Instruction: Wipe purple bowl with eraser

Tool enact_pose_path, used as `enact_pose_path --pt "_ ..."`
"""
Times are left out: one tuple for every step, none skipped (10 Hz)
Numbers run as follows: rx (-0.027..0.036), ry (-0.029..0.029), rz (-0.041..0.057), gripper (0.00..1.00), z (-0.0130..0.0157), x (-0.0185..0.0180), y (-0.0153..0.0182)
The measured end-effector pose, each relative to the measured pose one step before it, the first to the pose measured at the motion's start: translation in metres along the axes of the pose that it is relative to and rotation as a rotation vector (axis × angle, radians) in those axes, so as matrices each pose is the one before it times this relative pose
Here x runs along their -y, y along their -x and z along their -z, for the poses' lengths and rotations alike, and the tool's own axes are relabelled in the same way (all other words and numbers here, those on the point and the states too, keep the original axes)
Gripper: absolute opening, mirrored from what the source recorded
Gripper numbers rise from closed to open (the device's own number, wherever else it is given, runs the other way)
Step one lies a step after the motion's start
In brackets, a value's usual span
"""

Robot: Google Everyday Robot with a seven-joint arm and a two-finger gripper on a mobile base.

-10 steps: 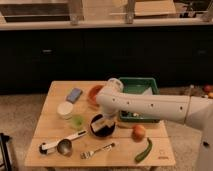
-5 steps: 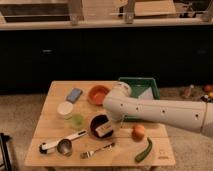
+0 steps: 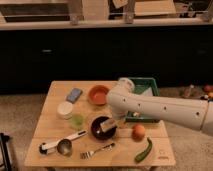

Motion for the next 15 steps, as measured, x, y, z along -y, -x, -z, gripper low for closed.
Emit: enact_pose_path --pt "0.00362 -0.00400 0.00891 0.04 0.00037 0.00795 0.00586" --pt "0.00257 -0.00199 0.00853 0.04 -0.00071 0.00751 0.00536" --pt "0.00485 0.00090 0.01249 0.04 -0.00104 0.00435 0.00596" --pt "0.00782 0.00420 0.02094 0.04 -0.00255 0.00219 0.00895" --pt "0.00742 0.00285 0.01612 0.04 -0.00094 -0.00091 0.00541" --pt "0.00991 -0.00006 0.01927 0.04 -0.00044 -0.00223 0.00725" --pt "0.00610 -0.00085 0.01065 0.04 0.00090 -0.00266 0.00433" --pt "0.00097 -0.00202 0.01495 0.04 0.00350 -0.00718 0.00376" --pt "-0.00106 -0.00044 0.00569 0.04 0.00246 -0.00405 0.00137" --pt "-0.00208 0.00059 0.01024 0.04 0.00365 -0.00599 0.00282" --pt "-0.00187 0.00179 0.00311 0.04 0.00141 -0.00346 0.00044" --pt "-0.00316 0.00265 -0.00250 0.04 0.00113 -0.00462 -0.00310" --pt "-0.00321 0.00315 -0.00619 0.04 0.00015 -0.00373 -0.00399" --pt "-0.00656 0.00638 -0.01338 0.04 -0.00027 -0.00498 -0.00739" --pt "-0.01044 0.00618 -0.01454 0.04 -0.00054 -0.00443 -0.00924"
